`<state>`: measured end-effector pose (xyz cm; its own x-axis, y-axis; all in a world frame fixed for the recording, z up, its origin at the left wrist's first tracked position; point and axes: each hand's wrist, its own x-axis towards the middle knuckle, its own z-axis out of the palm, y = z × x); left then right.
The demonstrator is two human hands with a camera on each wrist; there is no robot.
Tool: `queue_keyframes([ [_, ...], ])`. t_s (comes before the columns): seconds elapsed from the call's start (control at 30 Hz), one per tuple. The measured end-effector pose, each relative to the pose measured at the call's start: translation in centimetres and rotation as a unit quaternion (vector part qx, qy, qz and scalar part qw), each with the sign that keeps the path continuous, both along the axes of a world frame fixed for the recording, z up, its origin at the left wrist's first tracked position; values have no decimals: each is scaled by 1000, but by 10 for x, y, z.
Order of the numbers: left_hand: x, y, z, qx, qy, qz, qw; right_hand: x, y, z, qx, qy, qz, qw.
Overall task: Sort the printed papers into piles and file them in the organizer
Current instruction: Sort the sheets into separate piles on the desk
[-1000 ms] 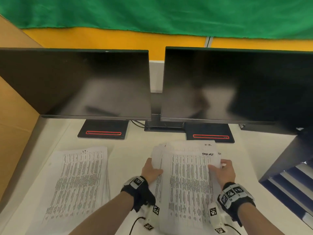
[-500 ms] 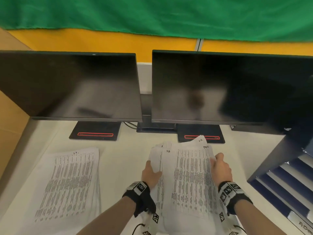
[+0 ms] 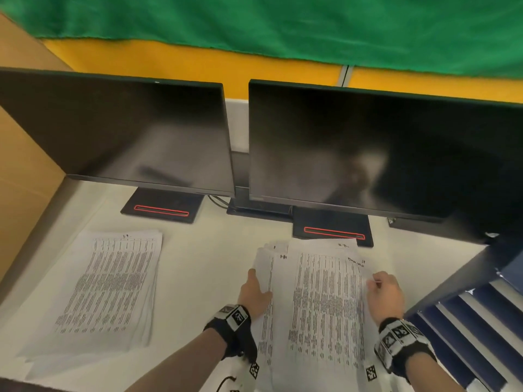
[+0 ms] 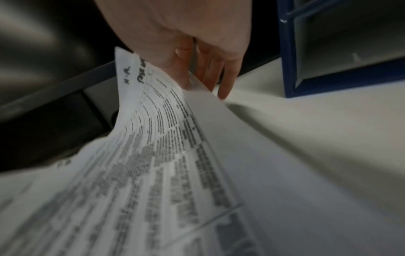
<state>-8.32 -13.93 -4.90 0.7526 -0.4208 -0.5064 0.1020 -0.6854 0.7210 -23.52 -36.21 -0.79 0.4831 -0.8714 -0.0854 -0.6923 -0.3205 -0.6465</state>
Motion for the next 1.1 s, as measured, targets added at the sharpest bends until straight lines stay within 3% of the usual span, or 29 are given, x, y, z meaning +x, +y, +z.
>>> queue_keyframes([
  [0.07, -3, -5, 1, 44, -82, -8, 996, -4, -7, -3, 51, -43, -13, 998],
  [0.17, 1, -19, 10, 141, -309, -72, 938, -13, -17, -15, 109, -48, 13, 993],
  [0.27, 15, -44, 14, 114, -375, -193, 900, -28, -32, -49, 152, -26, 34, 987],
  [0.43, 35, -65, 10, 103, -278, -245, 923, -34, -4, -20, 142, -55, 34, 988],
  [0.6, 45, -65, -1, 135, -263, -317, 901, -35, -3, -13, 145, -78, 7, 986],
  [0.8, 51, -54, 12, 43, -195, -296, 934, -51, -5, -12, 167, -104, 44, 979],
  [0.9, 42, -46, 36, 59, -170, -367, 913, -43, -5, -13, 210, -120, 41, 969],
  [0.93, 40, -42, 38, 67, -192, -360, 911, -39, -5, -14, 223, -123, 34, 966],
  [1.0, 35, -26, 42, 43, -205, -259, 943, -31, -9, -21, 251, -128, 21, 959],
  [1.07, 26, -10, 46, -30, -96, -130, 986, -25, -10, -29, 286, -128, 4, 950],
  [1.1, 17, -4, 51, -78, -8, -92, 993, -21, -9, -32, 308, -133, -5, 942],
])
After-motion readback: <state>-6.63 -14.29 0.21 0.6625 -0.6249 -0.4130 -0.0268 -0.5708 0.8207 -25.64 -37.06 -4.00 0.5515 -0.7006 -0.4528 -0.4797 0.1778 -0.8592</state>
